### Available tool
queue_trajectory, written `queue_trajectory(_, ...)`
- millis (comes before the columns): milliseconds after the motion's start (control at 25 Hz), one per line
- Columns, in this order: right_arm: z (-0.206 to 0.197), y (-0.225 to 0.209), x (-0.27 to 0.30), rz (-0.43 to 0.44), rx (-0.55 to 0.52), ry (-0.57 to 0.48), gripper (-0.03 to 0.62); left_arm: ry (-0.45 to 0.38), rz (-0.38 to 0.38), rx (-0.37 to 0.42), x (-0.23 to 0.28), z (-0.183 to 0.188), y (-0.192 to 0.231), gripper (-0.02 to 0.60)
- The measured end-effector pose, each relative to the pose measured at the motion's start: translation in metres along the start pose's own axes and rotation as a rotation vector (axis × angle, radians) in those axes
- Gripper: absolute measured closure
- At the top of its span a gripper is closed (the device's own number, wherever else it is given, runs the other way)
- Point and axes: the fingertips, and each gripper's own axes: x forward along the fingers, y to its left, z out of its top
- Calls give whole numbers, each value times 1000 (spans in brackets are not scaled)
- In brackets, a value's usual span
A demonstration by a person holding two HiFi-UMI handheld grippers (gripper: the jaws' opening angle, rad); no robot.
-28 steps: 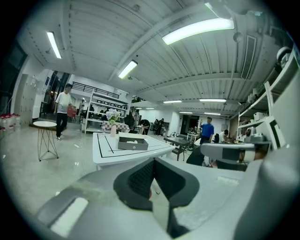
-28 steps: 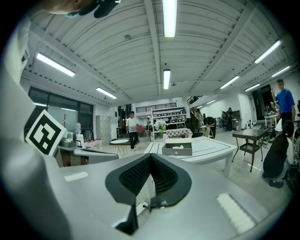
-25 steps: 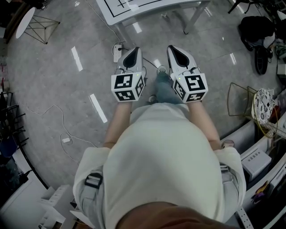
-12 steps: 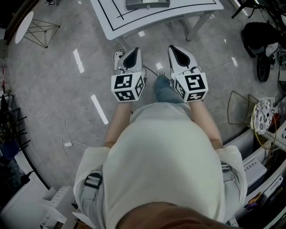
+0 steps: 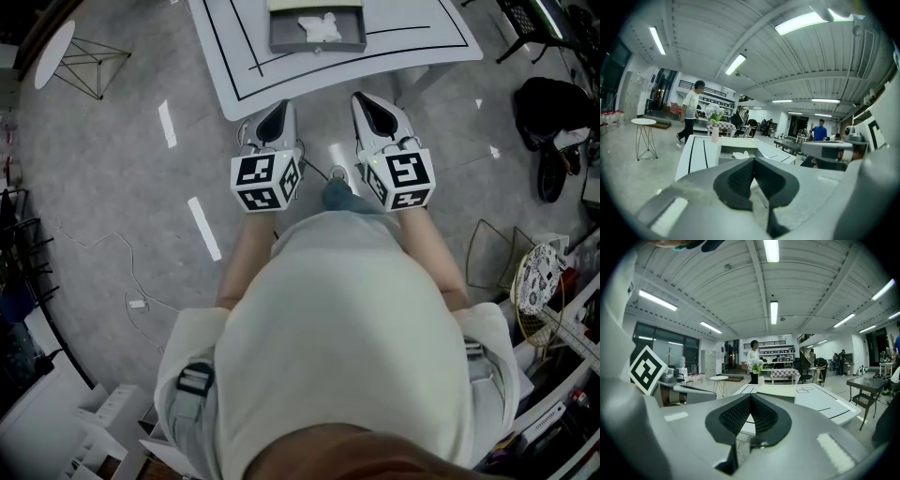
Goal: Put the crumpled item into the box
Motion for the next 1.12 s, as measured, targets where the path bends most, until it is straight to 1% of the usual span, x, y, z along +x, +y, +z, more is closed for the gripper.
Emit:
queue_trajectory(440, 21, -56, 69, 84, -32, 4, 596, -10, 58, -19, 75, 31, 13, 581)
queue_trajectory(600, 20, -73, 87, 116, -40, 17, 597, -15, 78, -22, 96, 36, 15, 581)
queue_trajectory(840, 15, -91, 111, 158, -44, 40, 597, -9, 119, -33, 116, 38, 21, 581)
queue_trajectory(1120, 9, -106, 134, 188, -53, 69, 597, 19, 144, -35, 126, 37, 28, 581)
